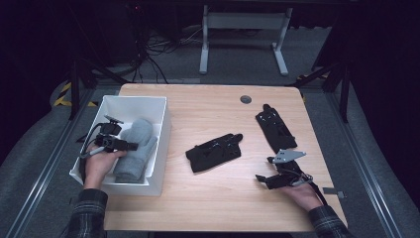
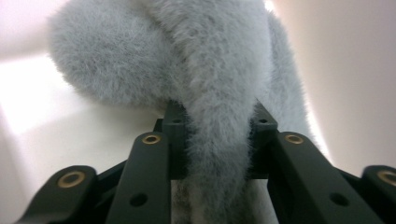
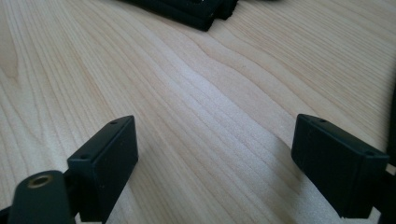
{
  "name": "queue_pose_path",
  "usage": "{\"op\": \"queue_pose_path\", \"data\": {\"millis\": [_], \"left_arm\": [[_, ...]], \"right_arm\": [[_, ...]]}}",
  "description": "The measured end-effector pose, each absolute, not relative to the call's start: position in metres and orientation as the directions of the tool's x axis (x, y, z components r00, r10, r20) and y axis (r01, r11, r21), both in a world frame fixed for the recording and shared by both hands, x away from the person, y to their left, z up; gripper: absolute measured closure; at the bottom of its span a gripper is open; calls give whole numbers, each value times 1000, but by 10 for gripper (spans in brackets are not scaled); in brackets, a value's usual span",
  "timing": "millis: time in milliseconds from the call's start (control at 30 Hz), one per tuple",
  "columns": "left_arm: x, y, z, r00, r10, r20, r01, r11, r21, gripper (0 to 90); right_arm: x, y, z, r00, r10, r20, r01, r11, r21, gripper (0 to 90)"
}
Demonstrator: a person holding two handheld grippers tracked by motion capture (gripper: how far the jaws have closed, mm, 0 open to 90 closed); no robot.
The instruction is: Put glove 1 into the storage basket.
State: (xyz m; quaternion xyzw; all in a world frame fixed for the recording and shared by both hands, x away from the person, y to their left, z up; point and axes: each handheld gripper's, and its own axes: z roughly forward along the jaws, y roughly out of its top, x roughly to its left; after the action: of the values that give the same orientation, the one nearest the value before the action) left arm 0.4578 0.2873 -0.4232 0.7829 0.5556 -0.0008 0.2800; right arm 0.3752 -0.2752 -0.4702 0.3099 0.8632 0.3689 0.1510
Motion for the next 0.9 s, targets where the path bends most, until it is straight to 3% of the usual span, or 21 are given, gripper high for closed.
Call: {"op": "queue_pose_path", "data": {"millis": [133, 200, 333, 433, 900], "left_arm": [[458, 288, -424, 366, 879, -304, 873, -211, 440, 585], [457, 287, -421, 357, 881, -312, 873, -195, 447, 503], [454, 282, -406, 345, 903, -256, 850, -185, 494, 340], [452, 280, -389, 341, 913, -226, 827, -176, 534, 275], [432, 261, -329, 498, 848, -180, 690, -261, 675, 159]], "right_arm": [[375, -275, -470, -762, 647, -33, 424, 536, 730, 151], [375, -275, -470, -762, 647, -32, 424, 535, 730, 151], [375, -275, -470, -762, 647, -32, 424, 536, 730, 151], [375, -275, -470, -761, 647, -32, 424, 535, 730, 151], [375, -275, -470, -761, 648, -33, 424, 536, 730, 151]]}}
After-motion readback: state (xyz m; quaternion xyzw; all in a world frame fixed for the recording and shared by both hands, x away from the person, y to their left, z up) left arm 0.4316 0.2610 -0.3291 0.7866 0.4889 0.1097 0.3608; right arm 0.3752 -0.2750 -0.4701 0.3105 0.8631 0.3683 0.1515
